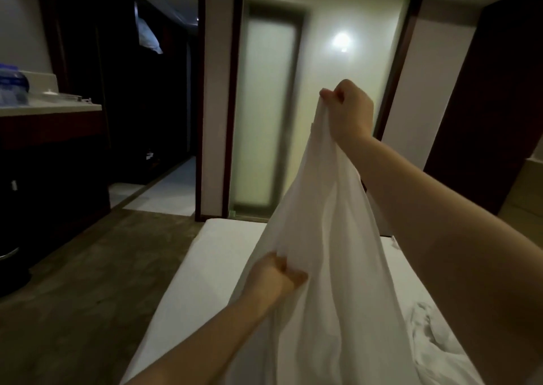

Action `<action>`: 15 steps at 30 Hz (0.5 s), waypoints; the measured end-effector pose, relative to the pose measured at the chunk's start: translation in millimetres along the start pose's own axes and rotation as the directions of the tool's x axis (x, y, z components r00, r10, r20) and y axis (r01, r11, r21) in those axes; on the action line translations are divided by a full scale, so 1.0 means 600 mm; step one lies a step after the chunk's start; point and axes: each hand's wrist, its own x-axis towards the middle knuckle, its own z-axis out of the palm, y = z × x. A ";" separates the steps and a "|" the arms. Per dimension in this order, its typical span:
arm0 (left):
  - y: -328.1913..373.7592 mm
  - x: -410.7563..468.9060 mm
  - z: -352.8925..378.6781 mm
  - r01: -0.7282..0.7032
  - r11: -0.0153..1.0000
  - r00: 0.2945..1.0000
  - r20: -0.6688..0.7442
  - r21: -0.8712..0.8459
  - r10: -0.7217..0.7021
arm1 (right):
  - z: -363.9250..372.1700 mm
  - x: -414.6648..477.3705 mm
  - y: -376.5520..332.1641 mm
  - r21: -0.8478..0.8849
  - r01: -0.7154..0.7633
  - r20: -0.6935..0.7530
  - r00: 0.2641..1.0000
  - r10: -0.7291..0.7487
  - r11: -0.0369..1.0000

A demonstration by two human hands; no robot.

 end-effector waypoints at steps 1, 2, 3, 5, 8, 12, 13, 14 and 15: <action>-0.009 0.004 0.021 -0.001 1.000 1.000 0.006 0.010 0.001 | -0.002 0.015 0.024 -0.003 -0.025 -0.012 1.000 0.025 1.000; -0.020 0.007 0.044 -0.005 1.000 1.000 -0.006 0.022 0.005 | -0.007 0.031 0.049 -0.004 -0.056 -0.022 0.998 0.056 0.998; -0.034 0.011 0.066 -0.009 0.999 1.000 -0.020 0.043 0.010 | -0.014 0.048 0.075 -0.005 -0.089 -0.030 0.996 0.089 0.996; -0.056 0.024 0.112 0.014 0.997 1.000 -0.028 0.075 -0.012 | -0.028 0.081 0.127 -0.018 -0.132 -0.036 0.991 0.131 0.991; -0.058 0.050 0.174 0.062 0.997 0.998 -0.020 0.056 -0.061 | -0.037 0.119 0.191 -0.020 -0.143 -0.028 0.989 0.143 0.989; -0.034 0.084 0.245 0.147 0.986 0.982 -0.109 -0.084 -0.155 | -0.046 0.153 0.256 -0.012 -0.154 -0.016 0.988 0.153 0.988; -0.030 0.089 0.248 0.146 0.982 0.972 -0.166 -0.116 -0.164 | -0.052 0.161 0.274 0.008 -0.170 -0.028 0.985 0.170 0.985; -0.031 0.096 0.244 0.139 0.981 0.962 -0.217 -0.138 -0.167 | -0.058 0.169 0.292 0.038 -0.190 -0.038 0.981 0.191 0.981; -0.034 0.106 0.234 0.121 0.981 0.953 -0.258 -0.154 -0.158 | -0.065 0.176 0.310 0.068 -0.212 -0.045 0.976 0.215 0.975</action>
